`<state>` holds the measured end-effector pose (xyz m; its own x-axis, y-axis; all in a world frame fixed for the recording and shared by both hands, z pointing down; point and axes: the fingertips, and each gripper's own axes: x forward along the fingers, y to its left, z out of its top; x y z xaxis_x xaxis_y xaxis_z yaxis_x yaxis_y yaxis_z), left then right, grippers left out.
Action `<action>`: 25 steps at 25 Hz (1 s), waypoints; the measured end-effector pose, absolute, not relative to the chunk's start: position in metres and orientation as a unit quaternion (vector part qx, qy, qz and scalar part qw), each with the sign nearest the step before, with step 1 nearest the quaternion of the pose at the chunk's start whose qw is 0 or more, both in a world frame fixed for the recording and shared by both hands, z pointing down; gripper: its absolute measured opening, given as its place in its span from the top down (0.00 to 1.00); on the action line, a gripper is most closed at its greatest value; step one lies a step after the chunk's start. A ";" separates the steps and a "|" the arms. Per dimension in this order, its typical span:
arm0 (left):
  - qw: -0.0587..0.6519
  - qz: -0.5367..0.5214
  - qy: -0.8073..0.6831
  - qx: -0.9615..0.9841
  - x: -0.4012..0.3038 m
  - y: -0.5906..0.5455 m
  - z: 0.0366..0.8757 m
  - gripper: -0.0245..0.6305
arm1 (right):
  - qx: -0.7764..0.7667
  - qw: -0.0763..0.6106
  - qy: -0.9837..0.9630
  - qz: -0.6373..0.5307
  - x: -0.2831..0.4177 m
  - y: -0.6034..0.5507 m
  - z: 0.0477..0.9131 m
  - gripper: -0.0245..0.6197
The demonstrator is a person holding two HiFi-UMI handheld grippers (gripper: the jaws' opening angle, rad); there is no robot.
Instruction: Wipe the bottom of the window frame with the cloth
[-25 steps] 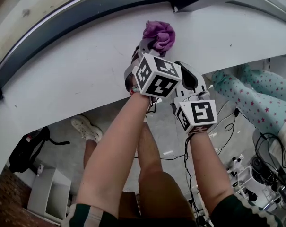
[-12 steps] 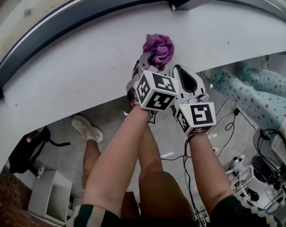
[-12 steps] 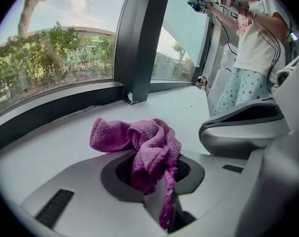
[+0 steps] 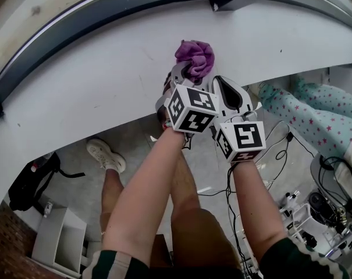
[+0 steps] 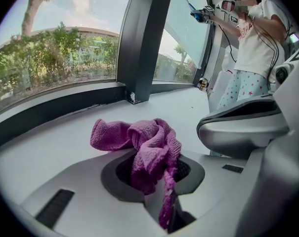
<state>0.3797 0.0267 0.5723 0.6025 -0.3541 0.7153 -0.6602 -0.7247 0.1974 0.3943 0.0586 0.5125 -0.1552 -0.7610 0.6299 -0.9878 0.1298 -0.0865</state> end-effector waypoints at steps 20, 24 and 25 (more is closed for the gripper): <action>0.256 0.333 -0.342 0.841 0.282 0.029 0.575 0.81 | 0.582 0.222 -0.744 0.241 0.328 0.049 0.514 0.94; 0.265 0.333 -0.353 0.834 0.261 0.028 0.576 0.81 | 0.572 0.227 -0.751 0.239 0.311 0.046 0.517 0.94; 0.266 0.333 -0.355 0.832 0.255 0.028 0.577 0.81 | 0.570 0.228 -0.752 0.239 0.306 0.045 0.517 0.94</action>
<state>0.2547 0.0283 0.5765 0.5267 -0.4131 0.7429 -0.7677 -0.6064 0.2071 0.3057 0.0453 0.5169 -0.2453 -0.7488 0.6158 -0.9669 0.2352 -0.0991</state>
